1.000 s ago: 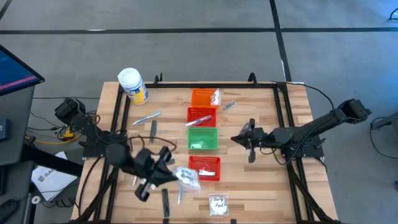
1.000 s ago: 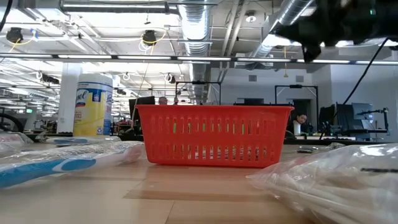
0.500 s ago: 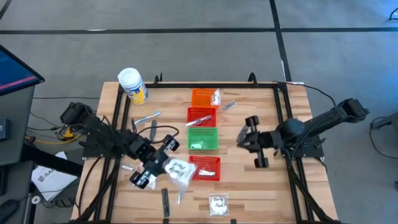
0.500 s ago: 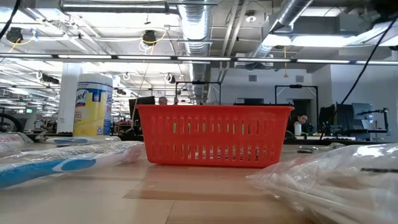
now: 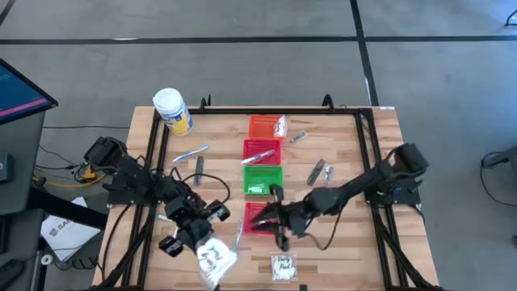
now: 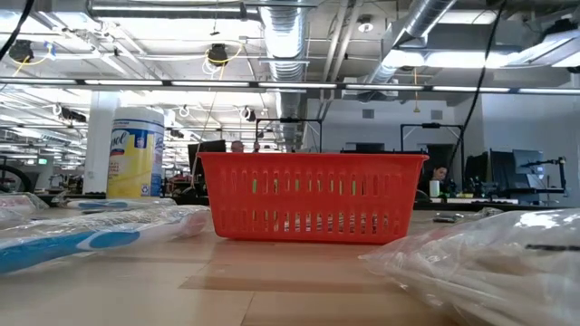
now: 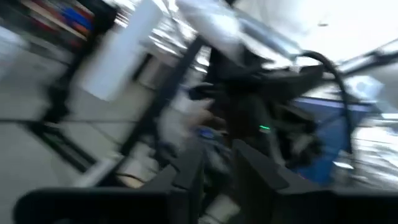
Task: Pick & Place Travel size toiletries
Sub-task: Put the transparent cotton pack into the orange basket
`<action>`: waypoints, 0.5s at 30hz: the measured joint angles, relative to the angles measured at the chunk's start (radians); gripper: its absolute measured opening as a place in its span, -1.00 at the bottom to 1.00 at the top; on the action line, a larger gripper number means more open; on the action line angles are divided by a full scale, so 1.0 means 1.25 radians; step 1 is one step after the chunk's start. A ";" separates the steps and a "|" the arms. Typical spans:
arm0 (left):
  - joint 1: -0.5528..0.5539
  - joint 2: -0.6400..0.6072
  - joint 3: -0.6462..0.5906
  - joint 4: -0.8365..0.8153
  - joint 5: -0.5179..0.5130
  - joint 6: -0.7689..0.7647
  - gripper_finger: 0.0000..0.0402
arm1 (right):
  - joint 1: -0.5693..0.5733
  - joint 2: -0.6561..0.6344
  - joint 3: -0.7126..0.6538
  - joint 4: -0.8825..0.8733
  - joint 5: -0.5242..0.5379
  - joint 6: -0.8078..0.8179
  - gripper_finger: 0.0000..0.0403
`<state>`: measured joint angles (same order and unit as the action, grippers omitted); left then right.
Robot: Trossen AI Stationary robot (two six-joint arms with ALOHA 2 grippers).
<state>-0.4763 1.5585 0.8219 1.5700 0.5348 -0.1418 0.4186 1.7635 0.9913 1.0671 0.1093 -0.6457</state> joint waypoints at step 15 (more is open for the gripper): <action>0.092 0.021 0.003 -0.026 0.041 -0.088 -1.00 | 0.090 0.113 0.057 0.152 0.294 -0.463 0.10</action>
<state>-0.3615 1.5842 0.8253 1.5372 0.5865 -0.2523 0.5309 1.9049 1.0630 1.2574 0.4769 -1.2248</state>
